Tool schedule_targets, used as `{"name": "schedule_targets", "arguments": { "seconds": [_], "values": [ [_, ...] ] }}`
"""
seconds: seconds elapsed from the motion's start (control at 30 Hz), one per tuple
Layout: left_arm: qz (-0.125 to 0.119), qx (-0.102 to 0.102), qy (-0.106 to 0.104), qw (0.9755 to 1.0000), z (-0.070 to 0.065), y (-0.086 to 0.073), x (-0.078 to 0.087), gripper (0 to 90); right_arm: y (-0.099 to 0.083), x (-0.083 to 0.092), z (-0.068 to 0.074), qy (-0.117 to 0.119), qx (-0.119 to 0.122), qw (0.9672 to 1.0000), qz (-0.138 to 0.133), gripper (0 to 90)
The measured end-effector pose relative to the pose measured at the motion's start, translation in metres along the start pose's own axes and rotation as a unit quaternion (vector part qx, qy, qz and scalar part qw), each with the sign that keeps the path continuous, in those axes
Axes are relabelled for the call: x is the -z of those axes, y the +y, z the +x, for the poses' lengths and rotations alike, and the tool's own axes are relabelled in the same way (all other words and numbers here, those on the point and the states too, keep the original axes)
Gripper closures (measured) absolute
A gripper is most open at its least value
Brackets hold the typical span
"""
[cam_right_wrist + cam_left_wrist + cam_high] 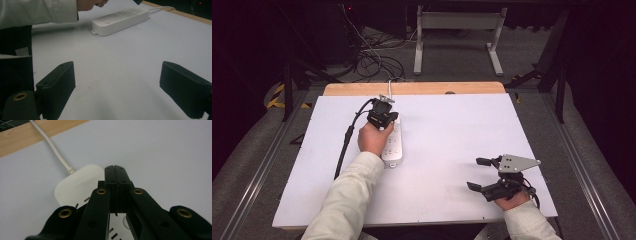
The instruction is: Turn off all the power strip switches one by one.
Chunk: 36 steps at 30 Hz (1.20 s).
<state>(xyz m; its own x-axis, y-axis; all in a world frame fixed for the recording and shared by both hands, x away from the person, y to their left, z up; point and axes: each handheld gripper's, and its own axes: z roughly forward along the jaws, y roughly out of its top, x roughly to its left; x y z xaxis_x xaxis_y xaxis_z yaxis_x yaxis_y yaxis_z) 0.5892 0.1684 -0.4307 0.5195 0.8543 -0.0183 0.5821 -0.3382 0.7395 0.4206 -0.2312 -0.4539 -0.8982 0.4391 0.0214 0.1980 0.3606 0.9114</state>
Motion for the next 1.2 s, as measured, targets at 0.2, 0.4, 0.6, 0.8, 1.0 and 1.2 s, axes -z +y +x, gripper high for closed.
{"name": "schedule_targets", "arguments": {
  "seconds": [0.2,0.4,0.6,0.8,1.0,1.2],
  "values": [
    [-0.032,-0.015,-0.023,0.9991,-0.003,-0.001,0.032,89.2,0.0,0.001,0.001,-0.005,0.001,1.0,-0.001,13.4],
    [-0.076,-0.021,-0.064,0.9948,-0.005,-0.009,0.064,70.7,0.001,0.0,0.002,-0.007,0.003,1.0,0.001,13.4],
    [-0.109,-0.045,-0.085,0.9894,-0.014,-0.022,0.099,56.2,0.0,0.001,0.0,-0.013,-0.001,0.9999,0.001,13.3],
    [-0.146,-0.062,-0.078,0.9843,-0.02,-0.042,0.128,47.3,0.001,0.0,0.0,-0.014,-0.003,0.9999,0.0,13.3],
    [-0.16,-0.066,-0.085,0.9812,-0.023,-0.062,0.138,38.8,0.001,0.0,0.0,-0.016,-0.003,0.9999,0.0,13.2],
    [-0.175,-0.074,-0.08,0.9786,-0.023,-0.085,0.14,31.1,0.001,0.001,0.0,-0.016,-0.003,0.9999,0.0,13.0]
  ]
}}
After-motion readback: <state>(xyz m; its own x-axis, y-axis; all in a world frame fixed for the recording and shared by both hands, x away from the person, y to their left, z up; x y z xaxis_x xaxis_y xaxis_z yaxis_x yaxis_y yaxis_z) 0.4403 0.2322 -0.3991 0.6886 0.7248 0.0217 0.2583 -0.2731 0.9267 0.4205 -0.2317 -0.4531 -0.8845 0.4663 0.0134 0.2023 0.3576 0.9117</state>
